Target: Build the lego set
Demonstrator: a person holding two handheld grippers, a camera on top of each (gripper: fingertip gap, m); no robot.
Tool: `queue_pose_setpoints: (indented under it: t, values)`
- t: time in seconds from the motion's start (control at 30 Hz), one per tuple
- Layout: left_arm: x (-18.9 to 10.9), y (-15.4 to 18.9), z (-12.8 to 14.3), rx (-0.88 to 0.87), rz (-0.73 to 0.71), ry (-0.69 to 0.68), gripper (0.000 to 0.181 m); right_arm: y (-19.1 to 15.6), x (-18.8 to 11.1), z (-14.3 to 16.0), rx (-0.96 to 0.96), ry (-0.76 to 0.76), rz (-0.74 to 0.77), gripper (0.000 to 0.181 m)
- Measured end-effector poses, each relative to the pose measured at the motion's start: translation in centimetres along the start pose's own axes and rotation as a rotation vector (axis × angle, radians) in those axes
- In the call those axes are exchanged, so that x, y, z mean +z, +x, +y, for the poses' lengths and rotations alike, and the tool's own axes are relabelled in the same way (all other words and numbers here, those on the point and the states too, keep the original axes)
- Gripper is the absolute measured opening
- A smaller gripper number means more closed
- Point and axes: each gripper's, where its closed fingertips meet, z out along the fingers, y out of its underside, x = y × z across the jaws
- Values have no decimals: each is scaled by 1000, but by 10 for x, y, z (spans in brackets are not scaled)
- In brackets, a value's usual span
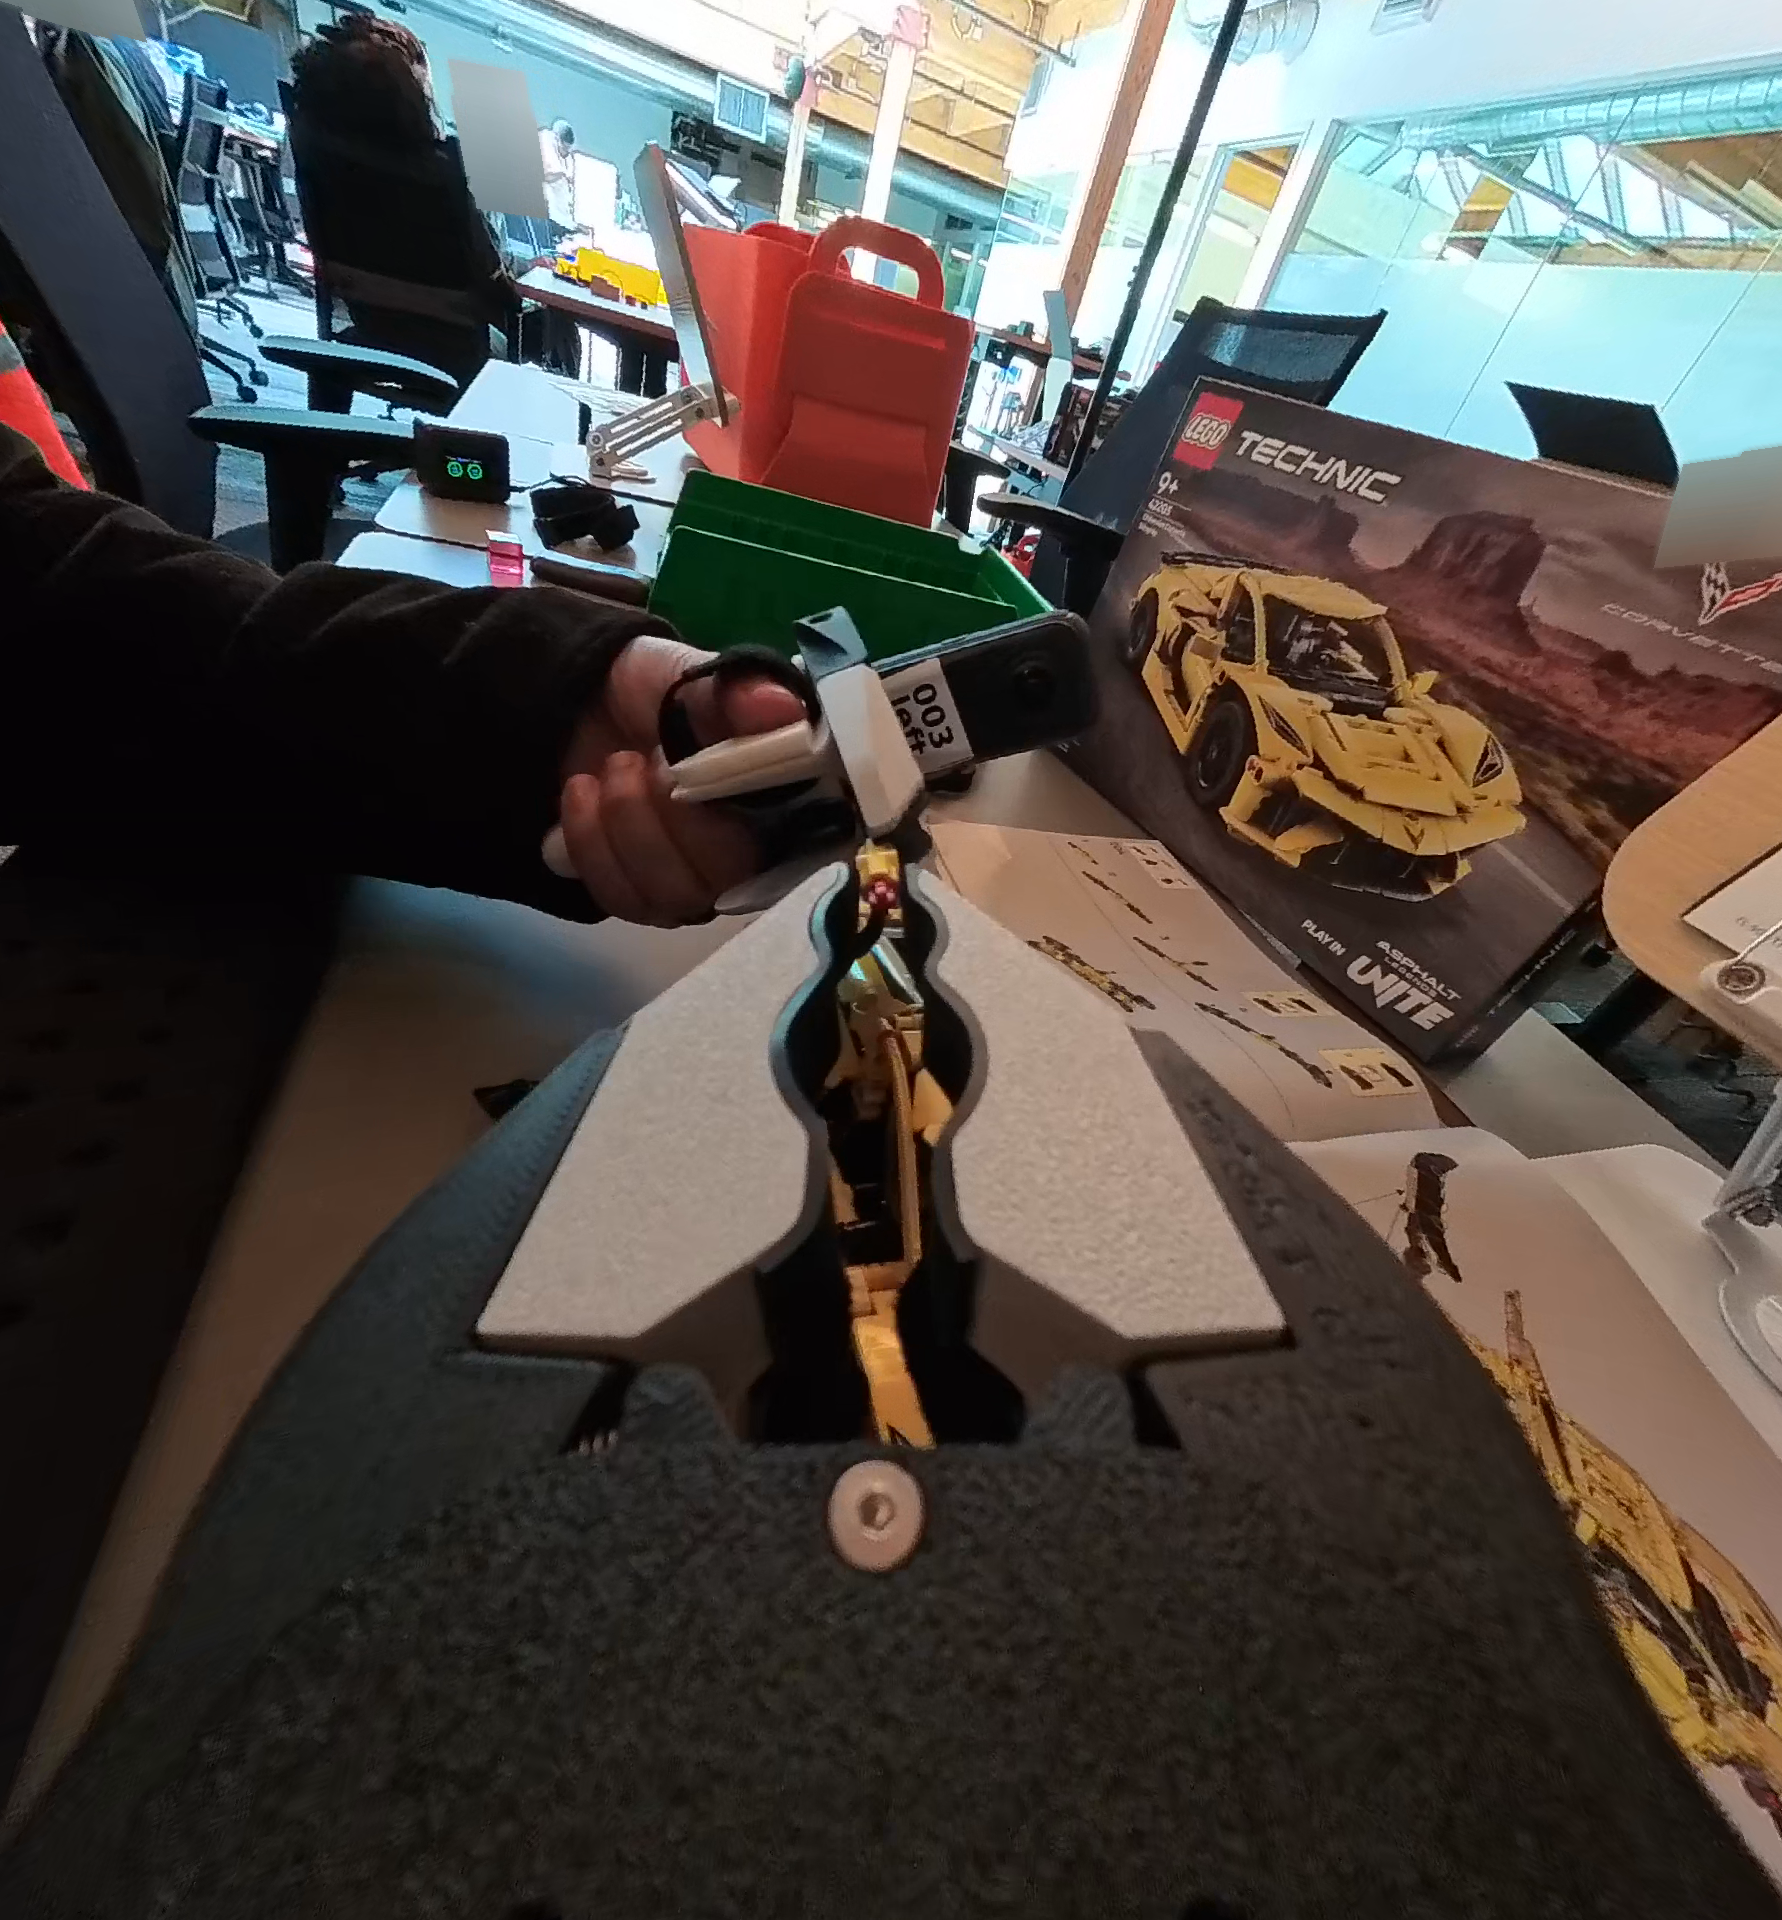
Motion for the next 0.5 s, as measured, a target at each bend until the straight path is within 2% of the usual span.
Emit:
queue_pose_setpoints:
  t: [0.5]
  values:
    - [9,1,6,0,16,-19,6,-5,5,1,-52,-9,-5,7]
